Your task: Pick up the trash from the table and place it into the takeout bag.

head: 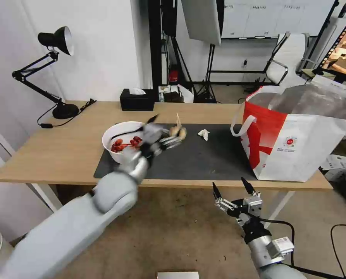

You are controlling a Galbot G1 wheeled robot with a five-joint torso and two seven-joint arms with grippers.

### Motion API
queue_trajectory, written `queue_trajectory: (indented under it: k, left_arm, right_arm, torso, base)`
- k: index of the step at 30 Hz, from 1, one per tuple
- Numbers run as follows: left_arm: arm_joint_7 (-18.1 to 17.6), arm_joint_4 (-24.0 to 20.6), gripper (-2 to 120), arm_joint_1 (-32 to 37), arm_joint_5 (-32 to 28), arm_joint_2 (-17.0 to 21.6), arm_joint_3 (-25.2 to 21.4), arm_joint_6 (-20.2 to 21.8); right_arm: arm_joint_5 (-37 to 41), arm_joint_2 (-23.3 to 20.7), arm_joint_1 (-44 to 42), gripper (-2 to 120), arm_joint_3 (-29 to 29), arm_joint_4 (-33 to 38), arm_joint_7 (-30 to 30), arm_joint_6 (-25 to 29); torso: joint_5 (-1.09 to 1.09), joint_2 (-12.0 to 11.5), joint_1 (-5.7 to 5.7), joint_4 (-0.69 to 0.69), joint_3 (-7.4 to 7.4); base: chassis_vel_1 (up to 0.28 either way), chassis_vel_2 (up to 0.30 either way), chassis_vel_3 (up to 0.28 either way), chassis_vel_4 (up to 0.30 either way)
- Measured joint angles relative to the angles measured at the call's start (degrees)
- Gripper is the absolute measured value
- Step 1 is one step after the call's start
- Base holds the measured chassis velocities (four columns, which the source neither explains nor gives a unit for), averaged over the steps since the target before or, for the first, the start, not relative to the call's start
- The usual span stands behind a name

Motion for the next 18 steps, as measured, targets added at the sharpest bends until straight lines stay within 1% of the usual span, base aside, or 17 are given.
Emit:
queue_trajectory:
  k: [1,2,3,4,5,6,8,9,10,11,12,15,18]
  left_arm:
    - [0.0,0.0,100,0.0,0.0,0.0,0.0,0.0]
    - [0.2,-0.3,100,4.5,2.2,-0.8,-2.6,-1.0]
    - [0.5,-0.3,100,7.8,4.1,-1.7,-4.4,-1.9]
    - [1.0,-0.2,100,12.0,6.5,-3.2,-6.5,-2.9]
    - [1.3,-0.2,100,16.0,8.6,-4.9,-8.3,-3.5]
    - [1.3,-0.2,100,16.0,8.6,-4.9,-8.3,-3.5]
    - [1.7,0.1,100,22.5,12.6,-9.1,-10.9,-4.9]
    - [1.9,0.3,100,24.3,14.1,-10.5,-11.4,-5.4]
    - [1.9,0.3,100,24.3,14.1,-10.5,-11.4,-5.4]
    - [2.1,0.7,100,26.2,15.7,-12.3,-11.8,-6.0]
    - [2.3,0.9,100,27.0,16.4,-13.1,-11.9,-6.3]
    - [2.6,1.3,100,27.5,16.9,-14.0,-12.0,-6.4]
    - [2.6,1.4,100,27.2,16.7,-14.0,-12.0,-6.4]
  right_arm:
    - [0.0,0.0,0.0,100,0.0,0.0,0.0,0.0]
    - [-0.6,0.0,-0.4,100,1.3,0.0,0.0,0.7]
    - [-1.2,0.1,-1.0,100,2.4,-0.1,0.0,1.3]
    - [-1.8,0.2,-1.4,100,3.3,-0.4,0.0,2.0]
    - [-2.6,0.4,-1.7,100,4.0,-0.8,0.2,2.7]
    - [-2.6,0.4,-1.7,100,4.0,-0.8,0.2,2.7]
    - [-3.4,0.7,-2.0,100,4.6,-2.2,0.5,3.4]
    - [-3.4,0.9,-2.1,100,4.6,-3.2,0.6,3.4]
    - [-3.4,0.9,-2.1,100,4.6,-3.2,0.6,3.4]
    - [-3.1,1.2,-2.3,100,4.6,-4.5,0.7,3.4]
    - [-2.8,1.3,-2.4,100,4.5,-5.0,0.7,3.4]
    - [-2.4,1.6,-2.7,100,4.3,-5.2,0.7,3.4]
    - [-2.1,1.6,-2.7,100,4.1,-5.2,0.7,3.2]
  torso:
    - [0.00,0.0,0.00,0.00,0.00]
    - [0.00,0.0,0.00,0.00,0.00]
    - [-0.04,0.0,0.00,-0.01,0.00]
    - [-0.04,0.0,0.00,-0.04,0.00]
    - [-0.02,0.0,0.00,-0.02,0.01]
    - [-0.02,0.0,0.00,-0.02,0.01]
    - [-0.02,0.0,-0.01,0.01,0.00]
    - [-0.01,0.0,-0.01,0.00,0.00]
    - [-0.01,0.0,-0.01,0.00,0.00]
    - [0.00,0.0,-0.01,-0.01,0.01]
    - [0.00,0.0,0.00,-0.01,0.01]
    - [0.00,0.0,0.00,-0.02,0.01]
    - [0.00,0.0,0.00,-0.02,0.01]
  base:
    - [0.000,0.000,0.000,0.000]
    - [0.000,0.000,0.000,0.000]
    - [0.000,0.000,0.000,0.000]
    - [0.000,0.000,0.000,0.000]
    - [0.000,0.000,0.000,0.000]
    - [0.000,0.000,0.000,0.000]
    - [0.000,0.000,0.000,0.000]
    - [0.000,0.000,0.000,0.000]
    - [0.000,0.000,0.000,0.000]
    - [0.000,0.000,0.000,0.000]
    - [0.000,0.000,0.000,0.000]
    - [0.000,0.000,0.000,0.000]
    - [0.000,0.000,0.000,0.000]
